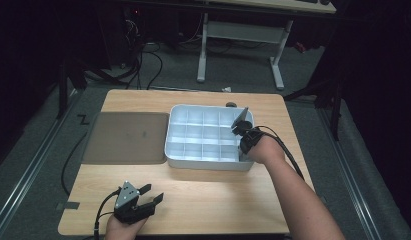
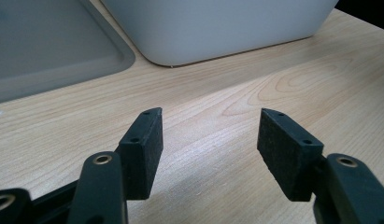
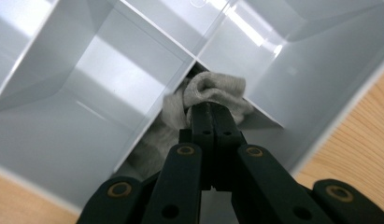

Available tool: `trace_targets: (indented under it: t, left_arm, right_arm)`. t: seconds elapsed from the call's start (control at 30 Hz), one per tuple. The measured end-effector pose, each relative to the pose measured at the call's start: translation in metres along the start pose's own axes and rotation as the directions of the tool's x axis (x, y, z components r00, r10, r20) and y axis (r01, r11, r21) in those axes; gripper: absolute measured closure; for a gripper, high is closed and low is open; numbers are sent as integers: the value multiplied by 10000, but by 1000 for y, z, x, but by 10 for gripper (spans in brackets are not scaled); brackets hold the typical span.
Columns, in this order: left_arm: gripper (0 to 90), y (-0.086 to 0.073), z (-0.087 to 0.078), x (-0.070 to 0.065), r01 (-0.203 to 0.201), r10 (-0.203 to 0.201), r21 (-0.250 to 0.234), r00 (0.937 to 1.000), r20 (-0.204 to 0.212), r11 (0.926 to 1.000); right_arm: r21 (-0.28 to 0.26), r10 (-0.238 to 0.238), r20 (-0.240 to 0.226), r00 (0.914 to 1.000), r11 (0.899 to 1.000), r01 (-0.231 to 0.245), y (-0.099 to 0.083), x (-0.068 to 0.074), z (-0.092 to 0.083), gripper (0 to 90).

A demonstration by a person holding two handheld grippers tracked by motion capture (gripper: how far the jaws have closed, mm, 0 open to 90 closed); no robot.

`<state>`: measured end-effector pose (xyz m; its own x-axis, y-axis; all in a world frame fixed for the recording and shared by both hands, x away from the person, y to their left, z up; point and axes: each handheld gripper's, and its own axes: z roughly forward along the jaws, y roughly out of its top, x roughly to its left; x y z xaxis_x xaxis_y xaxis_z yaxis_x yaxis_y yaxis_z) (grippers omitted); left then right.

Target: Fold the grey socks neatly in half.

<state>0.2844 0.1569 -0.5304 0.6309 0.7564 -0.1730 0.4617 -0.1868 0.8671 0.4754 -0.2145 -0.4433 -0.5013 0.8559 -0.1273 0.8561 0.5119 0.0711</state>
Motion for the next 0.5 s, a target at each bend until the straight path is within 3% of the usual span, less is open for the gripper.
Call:
trace_targets:
  t: [0.3, 0.5]
  left_arm:
    - [416, 0, 0, 0, 7, -7, 33, 10000, 82, 10000]
    - [415, 0, 1, 0, 4, -5, 38, 9999, 112, 10000]
  right_arm:
    - [779, -272, -81, 9996, 9966, 277, 11, 1, 21, 900]
    - [814, -392, -42, 9992, 9959, 394, 12, 2, 24, 900]
